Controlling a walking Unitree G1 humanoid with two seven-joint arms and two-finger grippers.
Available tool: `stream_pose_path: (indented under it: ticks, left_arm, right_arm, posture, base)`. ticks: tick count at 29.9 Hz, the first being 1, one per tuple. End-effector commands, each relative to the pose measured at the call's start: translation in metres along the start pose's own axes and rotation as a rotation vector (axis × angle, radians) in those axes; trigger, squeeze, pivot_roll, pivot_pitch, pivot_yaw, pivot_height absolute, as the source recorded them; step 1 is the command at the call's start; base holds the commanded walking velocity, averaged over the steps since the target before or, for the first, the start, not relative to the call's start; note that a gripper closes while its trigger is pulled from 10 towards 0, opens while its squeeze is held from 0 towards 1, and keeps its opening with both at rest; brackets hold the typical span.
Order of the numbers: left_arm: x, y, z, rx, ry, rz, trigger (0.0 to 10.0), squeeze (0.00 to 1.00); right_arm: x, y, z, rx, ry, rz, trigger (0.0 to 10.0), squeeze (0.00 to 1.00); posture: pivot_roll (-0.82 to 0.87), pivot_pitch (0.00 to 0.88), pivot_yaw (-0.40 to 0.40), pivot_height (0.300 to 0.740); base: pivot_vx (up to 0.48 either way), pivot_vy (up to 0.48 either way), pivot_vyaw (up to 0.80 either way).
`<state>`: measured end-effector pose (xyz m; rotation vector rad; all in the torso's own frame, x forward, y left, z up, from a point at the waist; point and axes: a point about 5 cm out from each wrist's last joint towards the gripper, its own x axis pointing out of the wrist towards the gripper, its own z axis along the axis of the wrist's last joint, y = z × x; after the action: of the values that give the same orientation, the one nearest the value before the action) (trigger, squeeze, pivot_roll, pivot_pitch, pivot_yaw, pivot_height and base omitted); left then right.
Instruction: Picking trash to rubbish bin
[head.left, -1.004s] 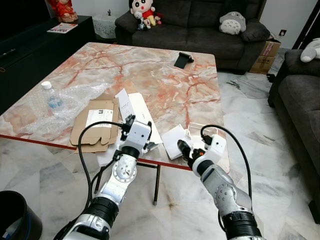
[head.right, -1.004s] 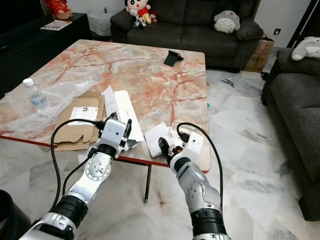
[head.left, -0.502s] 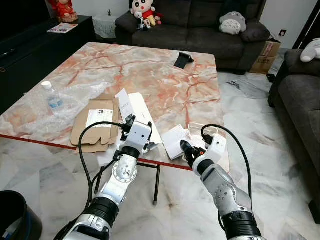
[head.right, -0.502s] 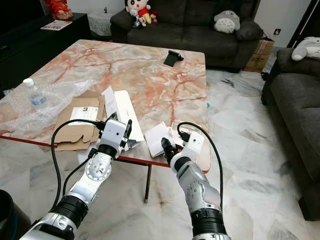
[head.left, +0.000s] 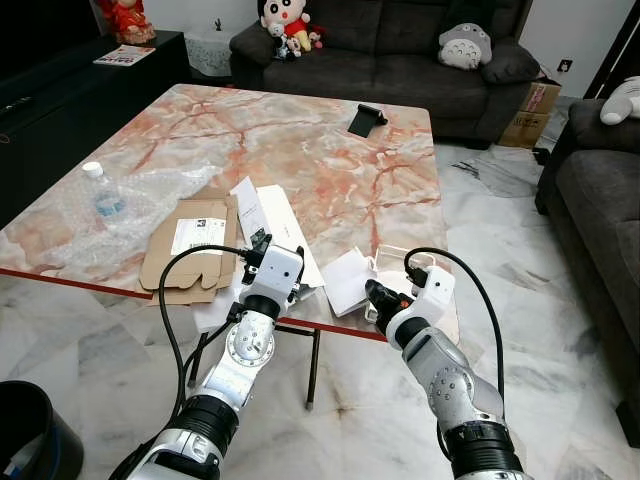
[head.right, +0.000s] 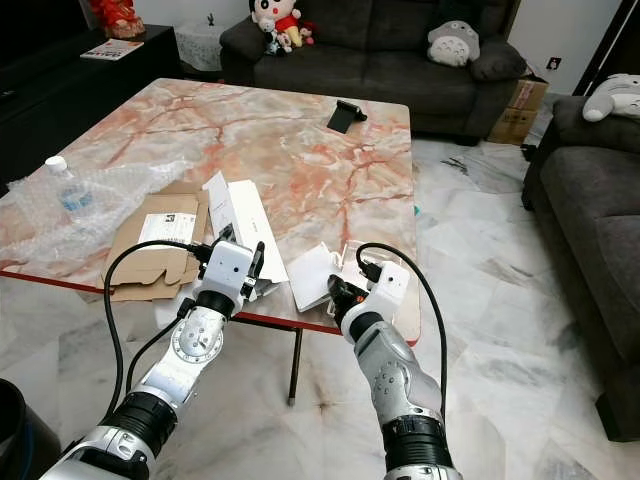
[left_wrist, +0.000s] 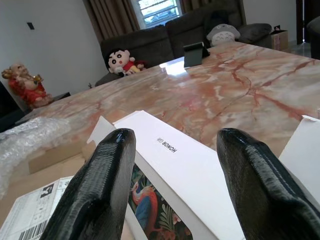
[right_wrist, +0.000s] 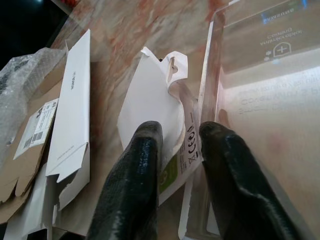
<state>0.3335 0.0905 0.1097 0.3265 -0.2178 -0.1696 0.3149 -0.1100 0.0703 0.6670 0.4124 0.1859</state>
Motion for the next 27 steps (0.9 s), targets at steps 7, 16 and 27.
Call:
stream_pose_path:
  ticks: [7, 16, 27]
  left_arm:
    - [0.004, -0.001, 0.003, 0.004, -0.001, -0.008, 10.0, 0.00]
    - [0.004, -0.001, 0.003, 0.006, -0.004, -0.003, 10.0, 0.00]
    - [0.005, 0.004, 0.010, -0.037, -0.054, 0.037, 10.0, 0.00]
  right_arm:
    - [0.001, 0.002, 0.003, -0.005, -0.007, 0.009, 0.0, 0.00]
    - [0.002, 0.000, 0.013, -0.026, -0.076, -0.010, 0.0, 0.00]
    - [-0.008, 0.004, 0.070, -0.168, -0.428, -0.054, 10.0, 0.00]
  posture:
    - [0.05, 0.000, -0.076, 0.740]
    - [0.05, 0.000, -0.075, 0.740]
    - [0.05, 0.000, -0.075, 0.740]
  base:
    - [0.000, 0.000, 0.00]
    - [0.000, 0.000, 0.00]
    - [0.000, 0.000, 0.00]
